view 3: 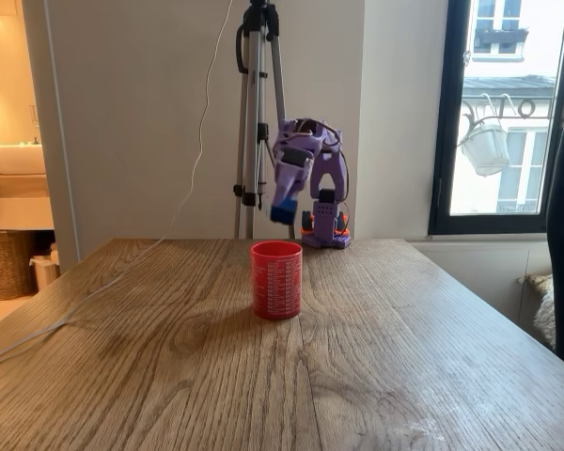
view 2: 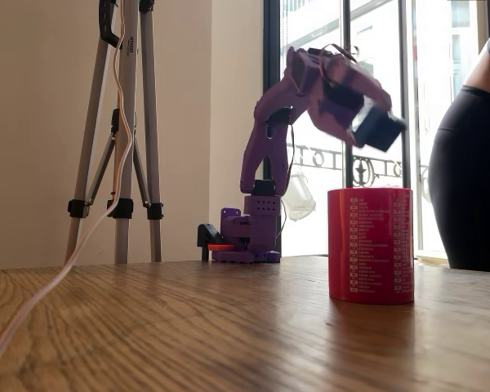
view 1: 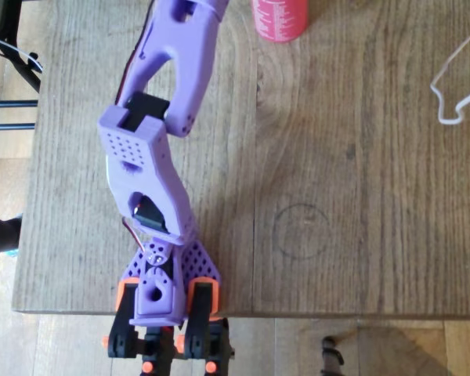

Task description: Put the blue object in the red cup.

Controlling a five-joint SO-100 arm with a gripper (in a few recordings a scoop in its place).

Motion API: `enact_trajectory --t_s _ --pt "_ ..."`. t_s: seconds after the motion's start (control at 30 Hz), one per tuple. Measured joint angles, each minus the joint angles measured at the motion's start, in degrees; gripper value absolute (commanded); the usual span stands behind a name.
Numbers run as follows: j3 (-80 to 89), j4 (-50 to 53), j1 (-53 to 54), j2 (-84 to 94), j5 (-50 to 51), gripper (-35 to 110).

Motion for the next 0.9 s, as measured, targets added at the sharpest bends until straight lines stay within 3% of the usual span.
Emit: enact_trajectory --t_s 0.37,0.4,0.5,0.57,0.9 --pt "0.4 1.9 -0.2 0.0 0.2 1" --pt "0.4 1.7 0.0 0.0 0.2 2" --pt "0.5 0.9 0.7 0.0 0.2 30" --pt "0.9 0.8 1.2 0.0 0.2 35" --pt "1.8 1.3 3.4 0.1 1.0 39"
